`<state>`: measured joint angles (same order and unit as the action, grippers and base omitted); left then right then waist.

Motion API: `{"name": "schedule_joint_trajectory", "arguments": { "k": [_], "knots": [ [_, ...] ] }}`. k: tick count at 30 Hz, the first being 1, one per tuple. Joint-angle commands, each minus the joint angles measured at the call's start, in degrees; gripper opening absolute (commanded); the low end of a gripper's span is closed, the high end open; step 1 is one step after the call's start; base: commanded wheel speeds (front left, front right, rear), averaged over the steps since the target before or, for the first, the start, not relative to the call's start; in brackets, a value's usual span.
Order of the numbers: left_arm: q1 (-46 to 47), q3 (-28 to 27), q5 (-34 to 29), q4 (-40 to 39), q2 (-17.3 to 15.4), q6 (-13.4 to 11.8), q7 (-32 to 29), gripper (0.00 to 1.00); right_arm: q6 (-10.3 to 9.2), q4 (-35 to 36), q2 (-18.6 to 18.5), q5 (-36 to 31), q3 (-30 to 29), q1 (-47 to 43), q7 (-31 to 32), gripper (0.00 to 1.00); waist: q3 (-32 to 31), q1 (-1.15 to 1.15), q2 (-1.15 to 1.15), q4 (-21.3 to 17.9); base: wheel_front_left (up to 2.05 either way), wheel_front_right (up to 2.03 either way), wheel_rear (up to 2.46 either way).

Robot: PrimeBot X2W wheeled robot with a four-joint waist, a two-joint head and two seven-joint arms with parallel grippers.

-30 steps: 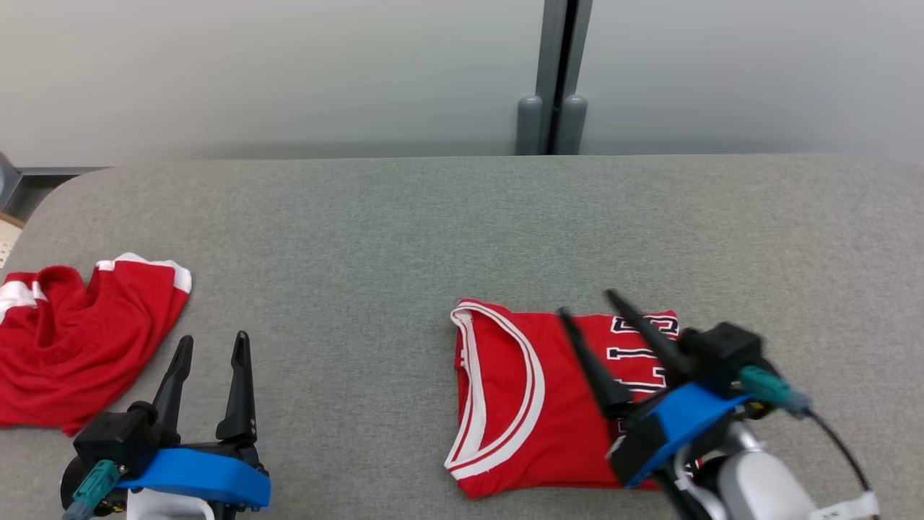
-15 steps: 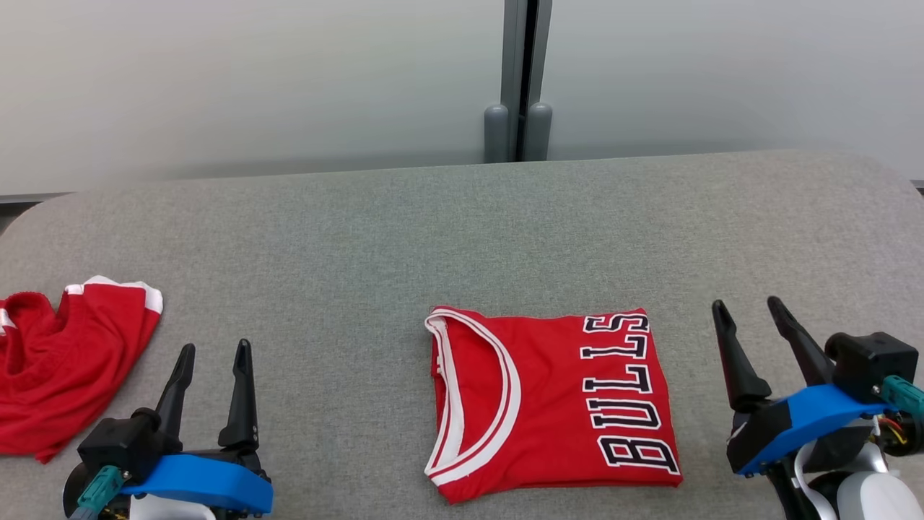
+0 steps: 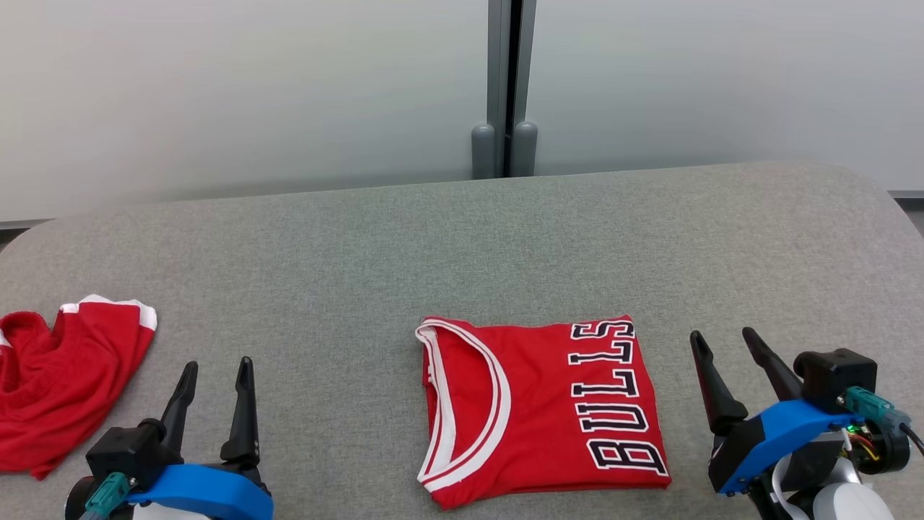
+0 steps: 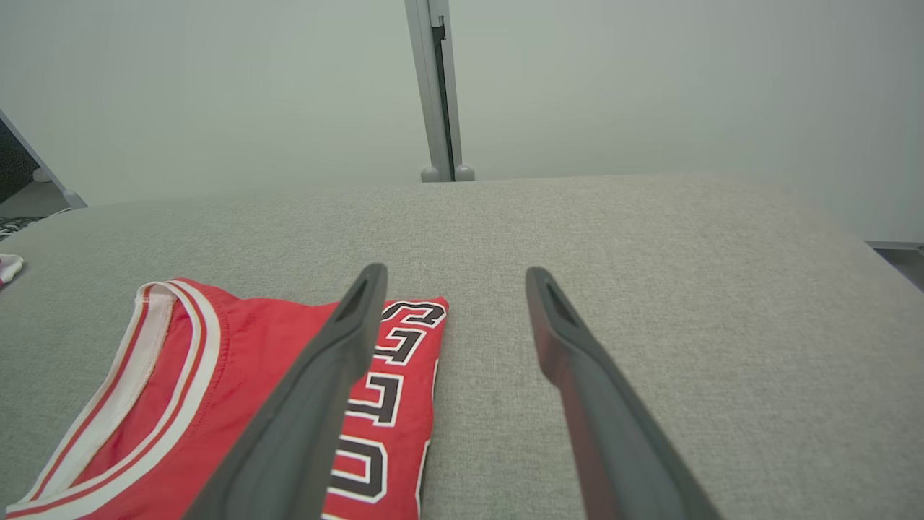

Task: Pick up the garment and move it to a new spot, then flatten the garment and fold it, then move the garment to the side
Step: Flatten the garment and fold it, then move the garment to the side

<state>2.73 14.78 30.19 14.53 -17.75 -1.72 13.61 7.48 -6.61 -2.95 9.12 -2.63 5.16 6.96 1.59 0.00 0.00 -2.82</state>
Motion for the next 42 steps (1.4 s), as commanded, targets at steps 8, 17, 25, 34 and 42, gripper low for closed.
{"name": "schedule_joint_trajectory", "arguments": {
  "k": [8,17,25,34,42],
  "knots": [
    [-0.49,0.17,0.45,0.18,-0.23,-0.29,-0.06,1.00,0.02,-0.38,0.06,-0.36,0.91,0.22,0.49,1.00,-0.07,0.00,0.00,0.26,0.00,0.00,0.00],
    [0.37,0.27,0.36,-0.25,-0.81,-0.76,-0.17,1.00,0.03,-0.93,0.07,0.57,1.28,0.38,0.27,1.00,0.86,0.00,0.00,0.23,0.00,0.00,0.00],
    [1.48,-0.11,0.11,-1.45,-1.52,-1.23,-0.19,1.00,0.03,-2.18,0.08,2.60,3.66,5.22,7.42,1.00,3.47,0.00,0.00,-0.20,0.00,0.00,0.00],
    [3.52,1.09,-0.49,-1.73,-1.15,-0.81,-0.13,1.00,0.03,-10.74,0.04,1.60,3.05,12.55,20.85,1.00,5.74,0.00,0.00,1.31,0.00,0.00,0.00],
    [4.65,1.49,-0.50,-1.42,-1.18,-0.31,0.25,1.00,0.01,-23.45,0.03,3.27,2.85,13.97,26.51,1.00,6.80,0.00,0.00,3.01,0.00,0.00,0.00]
  ]
}}
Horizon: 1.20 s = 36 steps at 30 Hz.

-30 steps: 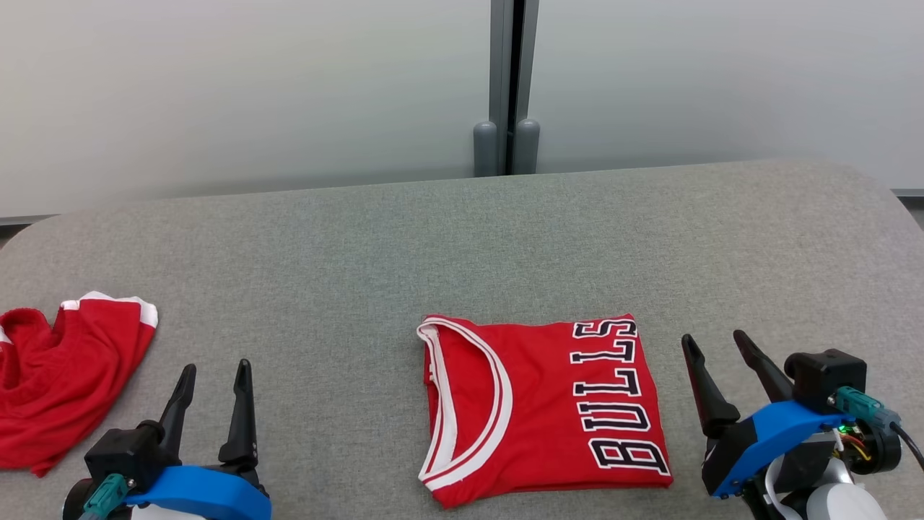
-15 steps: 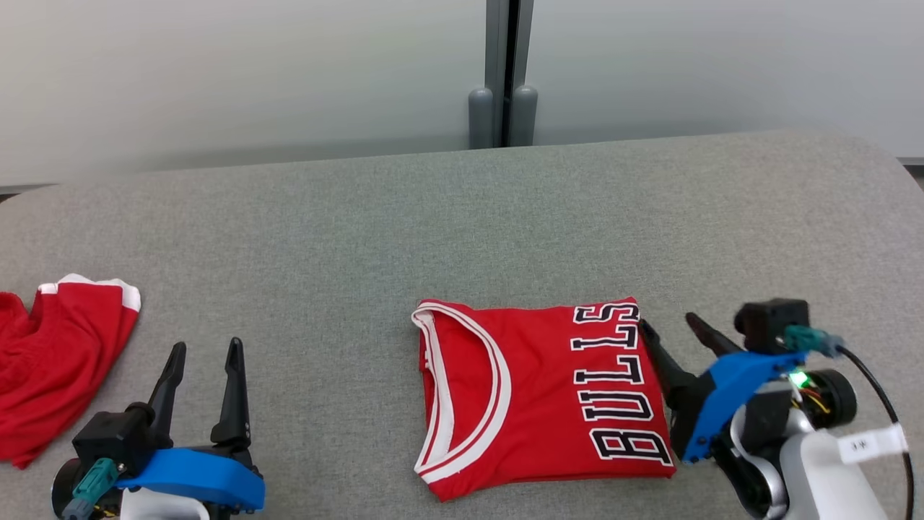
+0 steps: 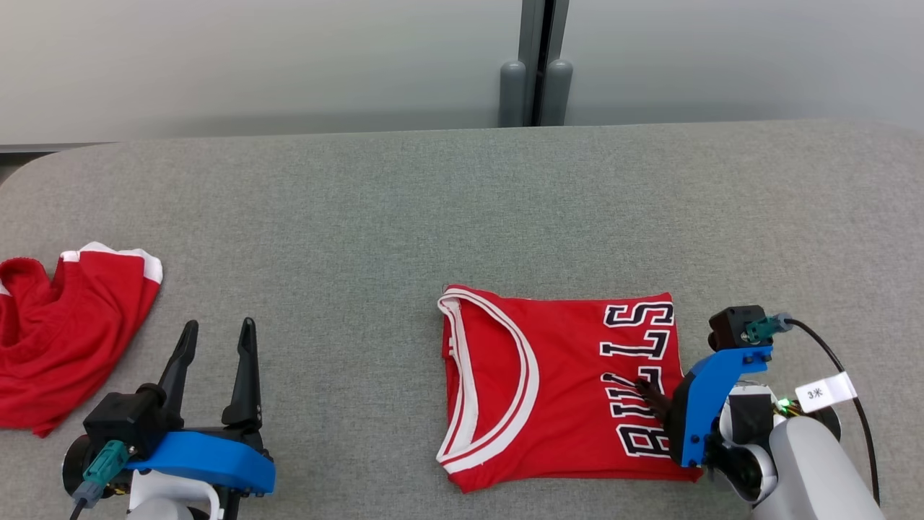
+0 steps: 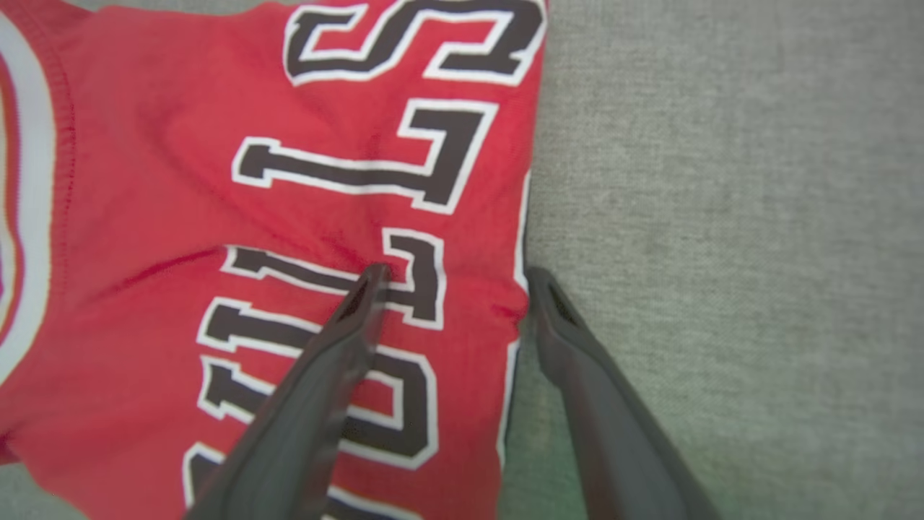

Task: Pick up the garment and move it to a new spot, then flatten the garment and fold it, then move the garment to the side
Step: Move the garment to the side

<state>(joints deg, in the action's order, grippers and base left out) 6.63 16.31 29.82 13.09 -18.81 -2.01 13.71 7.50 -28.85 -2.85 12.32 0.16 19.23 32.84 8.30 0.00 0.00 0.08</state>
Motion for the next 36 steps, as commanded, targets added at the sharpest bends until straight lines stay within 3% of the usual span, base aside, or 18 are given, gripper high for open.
{"name": "schedule_joint_trajectory", "arguments": {
  "k": [1,9,11,12,13,19,29,32,36],
  "knots": [
    [0.79,0.01,-0.15,0.09,-0.07,-0.05,0.21,1.00,-0.01,-2.74,-0.06,0.36,-0.04,-0.43,1.47,1.00,0.14,0.00,0.00,0.21,0.00,0.00,0.00],
    [1.03,0.14,0.08,0.14,-0.03,-0.25,0.48,1.00,-0.01,-8.77,0.41,2.60,2.81,0.53,5.46,1.00,0.80,0.00,0.00,0.03,0.00,0.00,0.00],
    [1.28,0.16,0.15,0.06,0.07,-0.28,0.44,1.00,0.08,-8.56,0.77,2.15,4.75,0.86,5.32,0.35,1.15,0.00,0.00,-0.21,0.00,0.00,0.00],
    [1.44,0.21,0.20,-0.02,0.12,-0.19,0.47,1.00,0.08,-8.15,0.82,1.49,5.54,1.34,4.81,0.35,1.37,0.00,0.00,-0.33,0.00,0.00,0.00],
    [1.59,0.23,0.23,-0.10,0.15,-0.14,0.50,1.00,0.09,-7.54,0.51,1.02,6.62,1.93,4.29,0.00,1.68,0.00,0.00,-0.47,0.00,0.00,0.00],
    [2.98,-0.17,0.10,-0.88,-0.15,-0.30,0.66,1.00,-0.02,-2.78,-4.93,-0.16,13.08,8.05,1.44,0.00,4.12,0.00,0.00,-2.03,0.00,0.00,0.00],
    [6.09,-2.16,-1.55,-5.37,-1.99,-0.20,1.18,1.00,0.00,6.81,-22.92,3.81,32.63,26.48,1.05,0.00,11.27,0.00,0.00,-10.36,0.00,0.00,0.00],
    [7.43,-2.71,-2.01,-7.06,-2.63,-0.32,1.25,1.00,-0.02,7.05,-26.88,5.36,34.79,31.37,-0.31,0.00,14.01,0.00,0.00,-12.99,0.00,0.00,0.00],
    [9.25,-3.32,-2.73,-9.34,-3.82,-0.61,0.99,1.00,-0.02,4.62,-30.41,6.22,33.13,35.68,-2.62,0.00,17.60,0.00,0.00,-15.50,0.00,0.00,0.00]
  ]
}}
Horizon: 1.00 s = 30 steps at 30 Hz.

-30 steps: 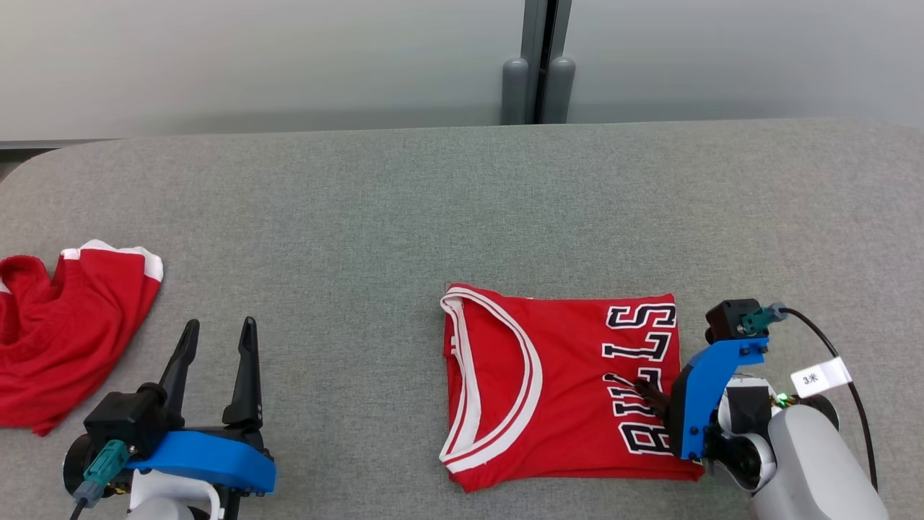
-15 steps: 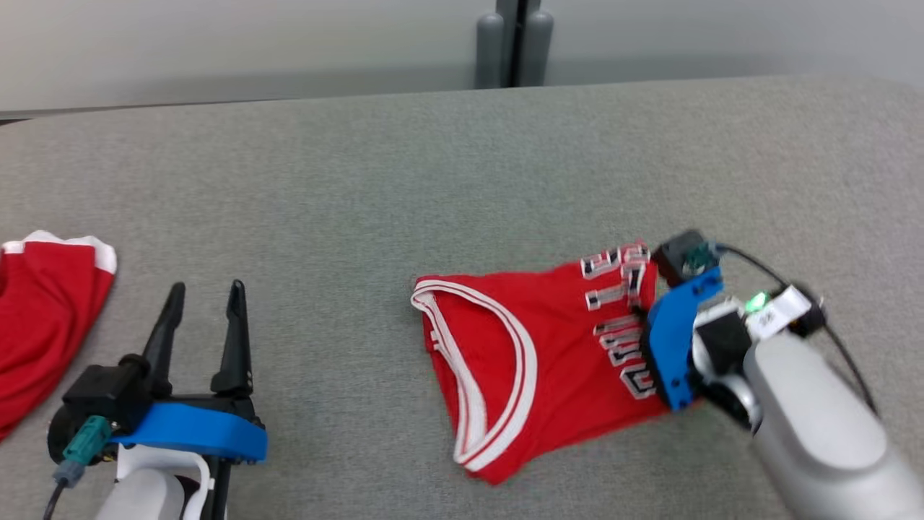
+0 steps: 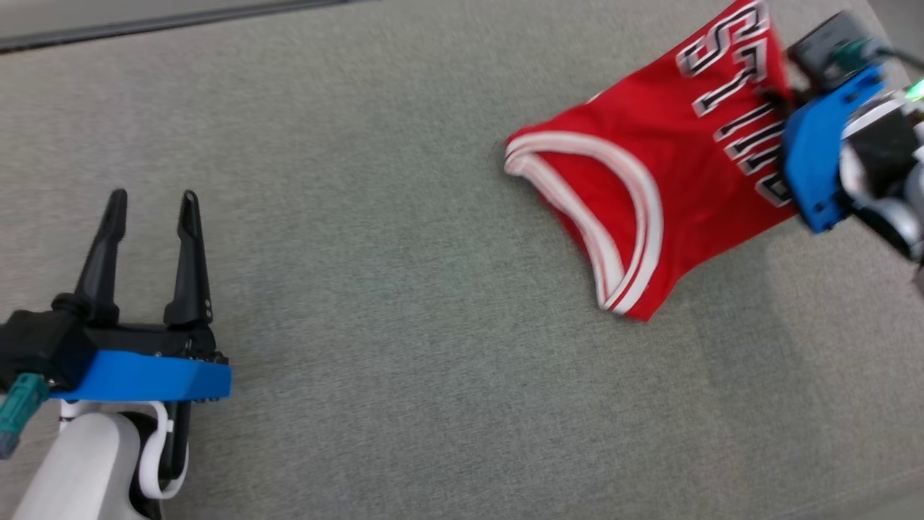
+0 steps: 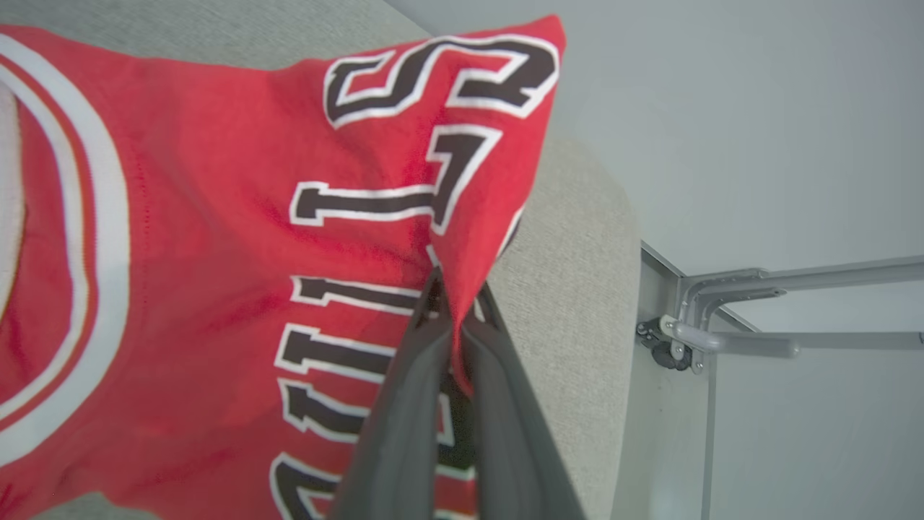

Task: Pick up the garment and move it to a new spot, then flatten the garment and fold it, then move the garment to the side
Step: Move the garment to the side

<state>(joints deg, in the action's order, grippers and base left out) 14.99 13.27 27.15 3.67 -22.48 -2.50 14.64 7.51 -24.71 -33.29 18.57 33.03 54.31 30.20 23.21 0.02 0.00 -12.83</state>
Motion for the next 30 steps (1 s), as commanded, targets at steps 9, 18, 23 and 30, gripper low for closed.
{"name": "schedule_joint_trajectory", "arguments": {
  "k": [9,18,23,30],
  "knots": [
    [2.42,-1.38,-1.14,-5.11,-3.89,-0.90,-2.78,1.00,-0.02,-6.21,-4.18,-4.60,-10.71,3.22,-7.60,0.00,9.10,-0.02,0.00,-4.26,0.00,0.00,0.00],
    [2.91,-1.13,-1.49,-7.48,-5.15,-1.25,-4.53,1.00,-0.03,-9.97,-2.90,-12.67,-21.01,2.86,-15.67,0.02,11.95,-0.02,0.00,-2.77,0.00,0.00,0.00],
    [2.22,-0.64,-1.15,-7.17,-4.74,-1.26,-4.22,1.00,-0.04,-13.13,-0.95,-16.65,-26.54,1.22,-15.53,1.00,10.84,-0.02,0.00,-1.53,0.00,0.00,0.00],
    [0.86,0.30,-0.48,-5.46,-3.52,-1.14,-3.42,1.00,-0.02,-16.35,2.21,-21.71,-33.55,-1.65,-14.16,1.00,7.31,-0.02,0.00,0.00,0.00,0.00,0.00]
  ]
}}
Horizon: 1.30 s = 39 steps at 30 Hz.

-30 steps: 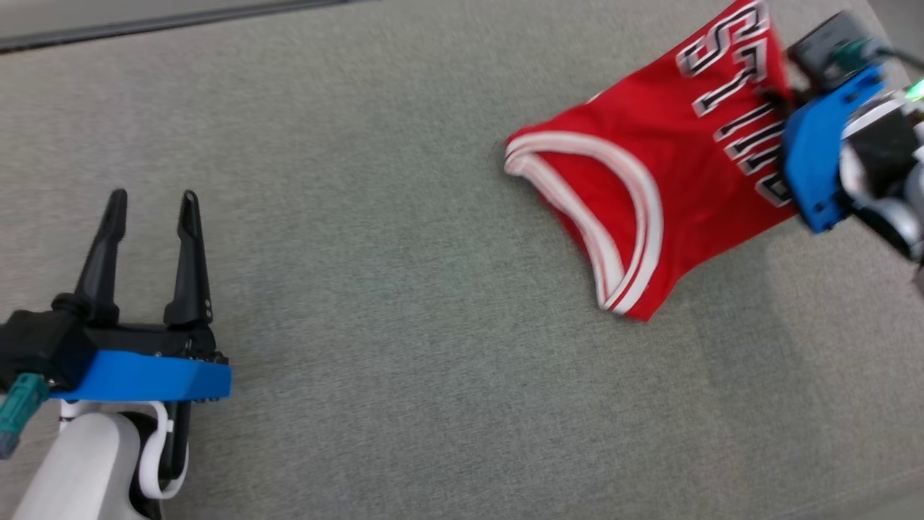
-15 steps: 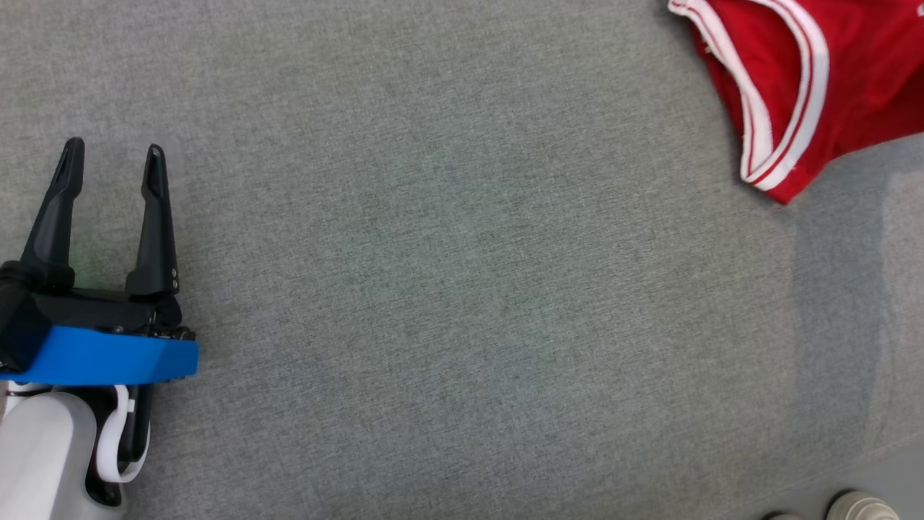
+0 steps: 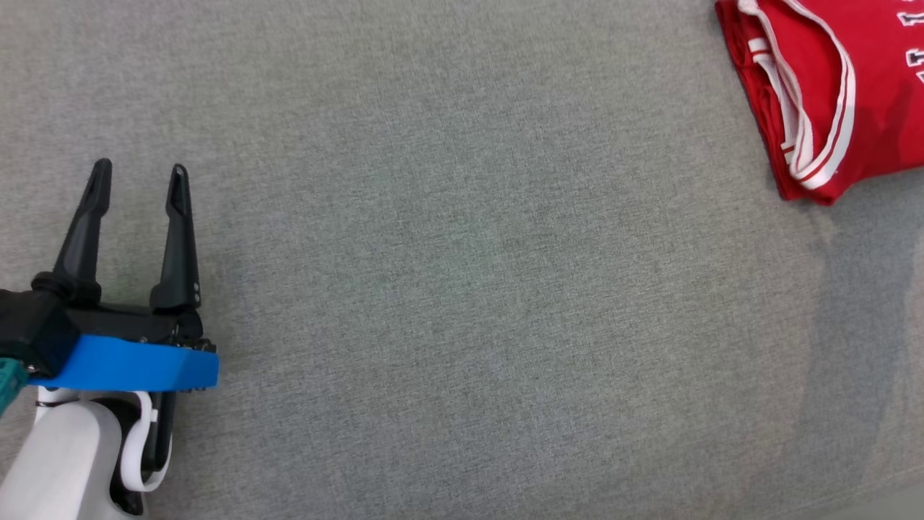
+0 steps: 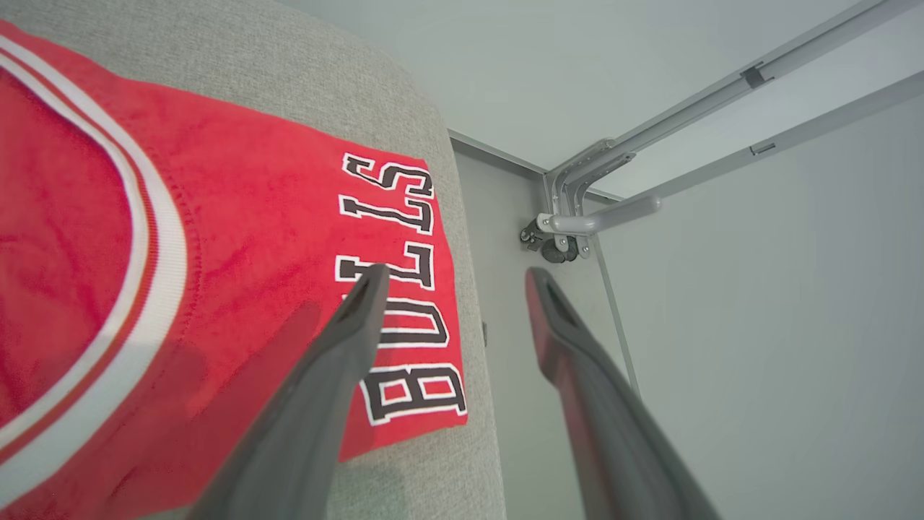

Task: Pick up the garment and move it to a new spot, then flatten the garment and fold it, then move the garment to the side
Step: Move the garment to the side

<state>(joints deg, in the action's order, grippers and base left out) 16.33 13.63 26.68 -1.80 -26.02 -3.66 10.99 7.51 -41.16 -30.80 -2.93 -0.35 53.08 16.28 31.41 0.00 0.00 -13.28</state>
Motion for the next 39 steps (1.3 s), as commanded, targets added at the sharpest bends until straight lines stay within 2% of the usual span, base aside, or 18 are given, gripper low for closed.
{"name": "schedule_joint_trajectory", "arguments": {
  "k": [1,6,10,14,20,25,29,33,39],
  "knots": [
    [-0.72,0.11,0.07,0.34,0.24,0.06,0.40,1.00,-0.03,0.02,-0.19,-0.90,-0.74,-0.93,-0.29,1.00,-1.61,0.00,0.00,0.68,0.00,0.00,0.00],
    [-2.21,0.87,0.74,2.49,1.63,0.32,1.53,1.00,-0.02,-1.31,1.13,-1.63,-2.47,-3.11,-1.64,1.00,-6.78,0.00,0.00,2.28,0.00,0.00,0.00],
    [-4.07,1.36,1.59,4.53,3.23,0.36,2.37,1.00,-0.01,-0.14,3.21,0.66,-3.04,-5.94,-6.09,1.00,-11.79,0.00,0.00,4.02,0.00,0.00,0.00],
    [-7.19,0.97,2.56,6.55,4.63,-0.18,3.05,1.00,-0.02,4.45,7.14,3.63,-4.97,-11.08,-12.11,1.00,-16.56,0.00,0.00,5.07,0.00,0.00,0.00],
    [-11.04,0.70,3.59,8.70,5.90,-0.05,3.72,1.00,-0.01,14.82,13.72,8.06,-5.49,-24.37,-17.79,1.00,-21.67,0.00,0.00,7.29,0.00,0.00,0.00],
    [-13.28,0.56,3.48,9.27,6.98,0.47,4.00,1.00,-0.01,23.52,17.60,10.64,-4.00,-35.03,-19.61,1.00,-24.00,0.00,0.00,8.10,0.00,0.00,0.00],
    [-14.72,0.28,3.32,9.81,7.68,0.53,4.15,1.00,-0.01,28.71,20.09,10.03,-2.46,-41.13,-19.88,1.00,-25.56,0.00,0.00,8.53,0.00,0.00,0.00],
    [-16.30,0.18,3.10,10.92,8.41,1.04,4.20,1.00,-0.01,32.45,23.43,9.98,-2.76,-45.87,-18.83,1.00,-27.67,0.00,0.00,8.81,0.00,0.00,0.00],
    [-17.28,0.40,2.84,11.89,9.13,1.17,4.20,1.00,-0.01,35.63,25.19,9.93,-3.00,-49.38,-18.01,1.00,-29.09,0.00,0.00,9.33,0.00,0.00,0.00]
  ]
}}
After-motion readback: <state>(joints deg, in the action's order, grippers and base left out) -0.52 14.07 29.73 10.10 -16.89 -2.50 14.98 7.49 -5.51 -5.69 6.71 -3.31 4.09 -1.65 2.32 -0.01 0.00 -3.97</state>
